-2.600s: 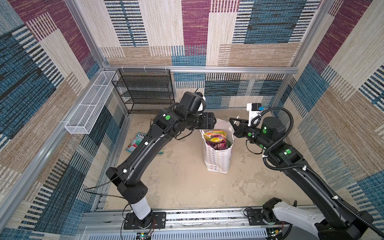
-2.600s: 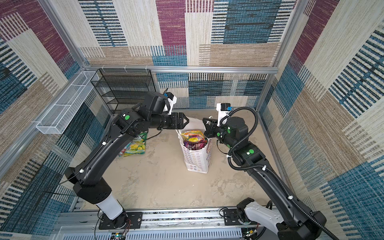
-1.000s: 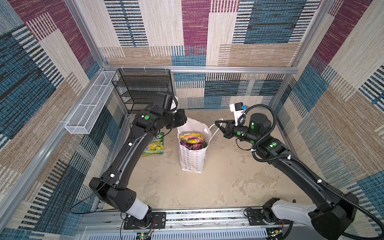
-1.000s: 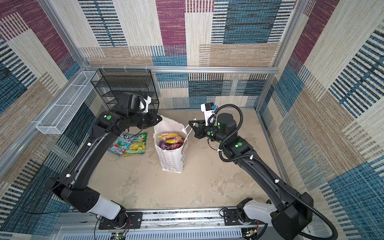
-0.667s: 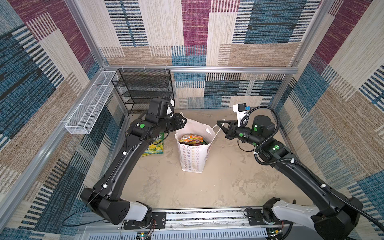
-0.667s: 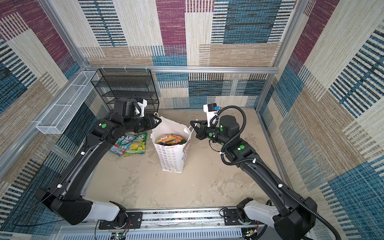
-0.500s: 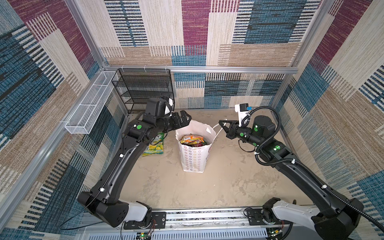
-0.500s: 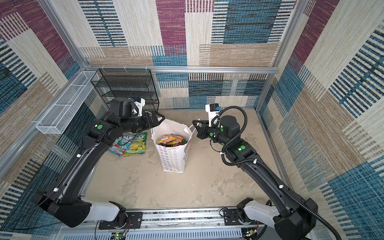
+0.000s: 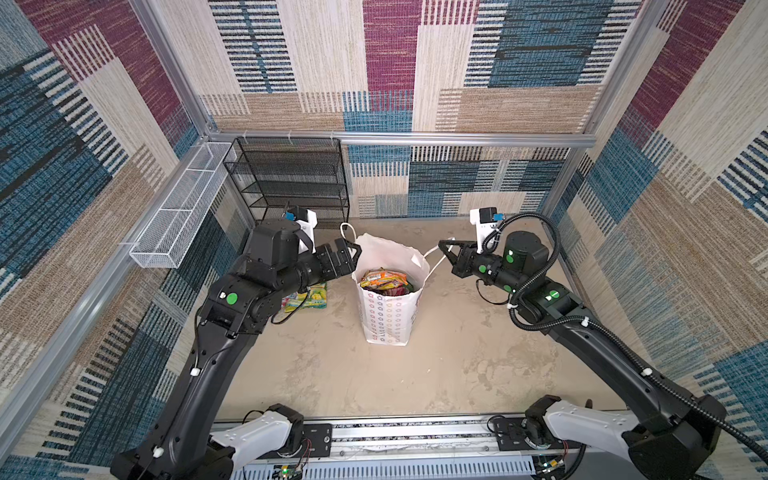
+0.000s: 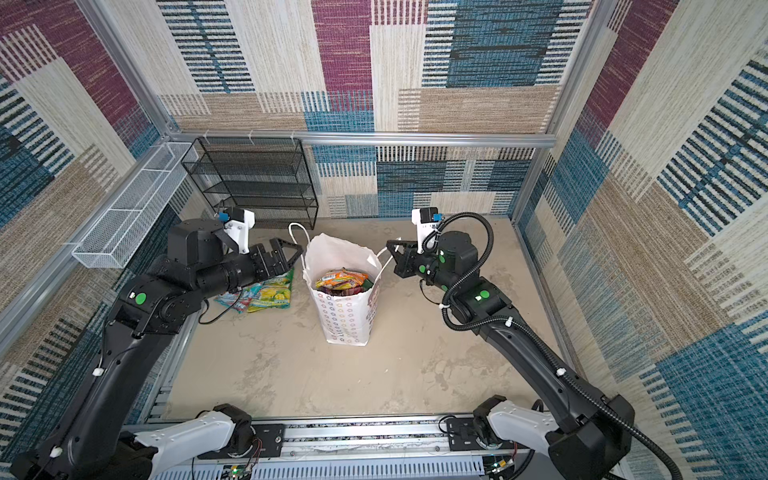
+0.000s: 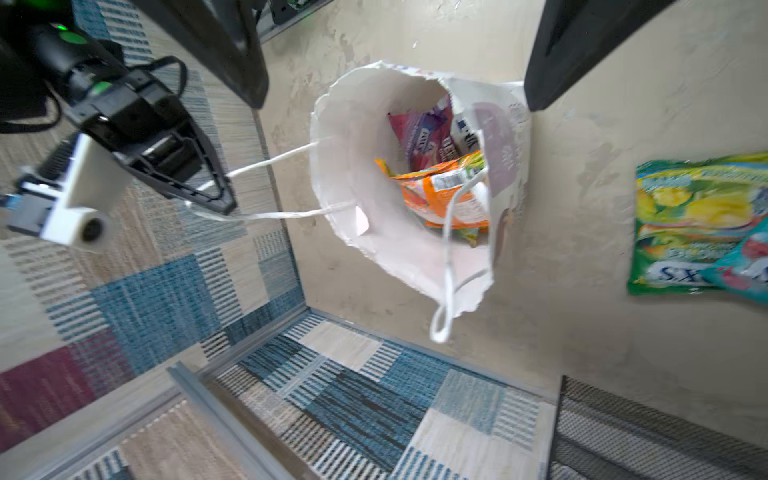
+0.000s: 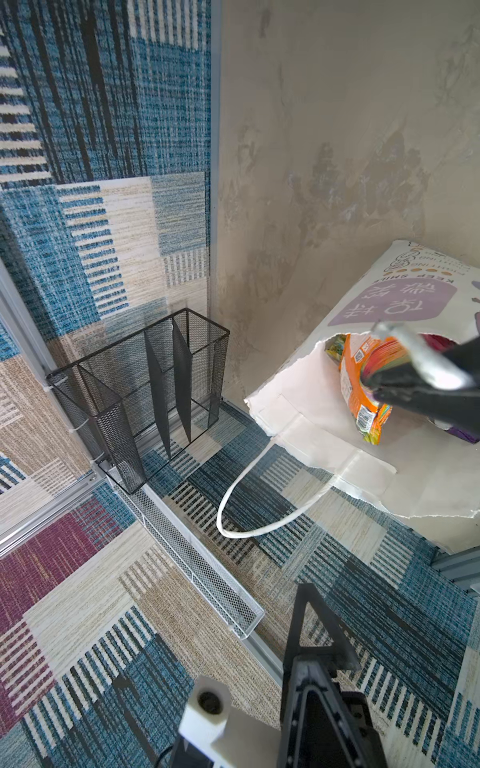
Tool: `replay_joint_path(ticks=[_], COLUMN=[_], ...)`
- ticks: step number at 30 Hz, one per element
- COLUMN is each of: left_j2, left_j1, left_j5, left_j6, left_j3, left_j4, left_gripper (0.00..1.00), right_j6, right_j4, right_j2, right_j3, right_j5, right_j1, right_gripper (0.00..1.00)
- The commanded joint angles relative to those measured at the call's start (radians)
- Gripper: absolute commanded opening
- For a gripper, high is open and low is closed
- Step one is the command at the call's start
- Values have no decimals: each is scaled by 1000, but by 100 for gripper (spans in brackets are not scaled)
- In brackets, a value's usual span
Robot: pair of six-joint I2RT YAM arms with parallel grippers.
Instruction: Place the snacks into the paper bag
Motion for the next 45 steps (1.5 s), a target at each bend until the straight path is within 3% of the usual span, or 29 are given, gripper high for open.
replay_joint_path(ticks=[1,6,9,15,25,41,45], left_j2=[-26,-30,-6,168,632,931,964], left_j1=[21,108,208,409,452,452,452], left_j5=[-108,-119,-116,1,-326,-377,-369], left_j6=[-4,-30,-33,-84,42,116,117], left_j3=[-76,-239,-338,-464,-136,68,76], left_j4=[-56,-34,25,224,65,-29,-32], left_gripper=[99,99,99,98,99,100,93], right_j6=[-3,-5,-7,-10,-27,-28,-28], right_j4=[16,16,14,14,-3,-1,-3], right_j2=[-14,-8,-2,-1,-2,34,31], right_j3=[0,-1,0,-1,3,9,8], right_j5=[15,12,14,14,48,47,49], right_j1=[0,0,0,-1,0,-1,0], right_gripper=[0,0,0,0,0,0,0])
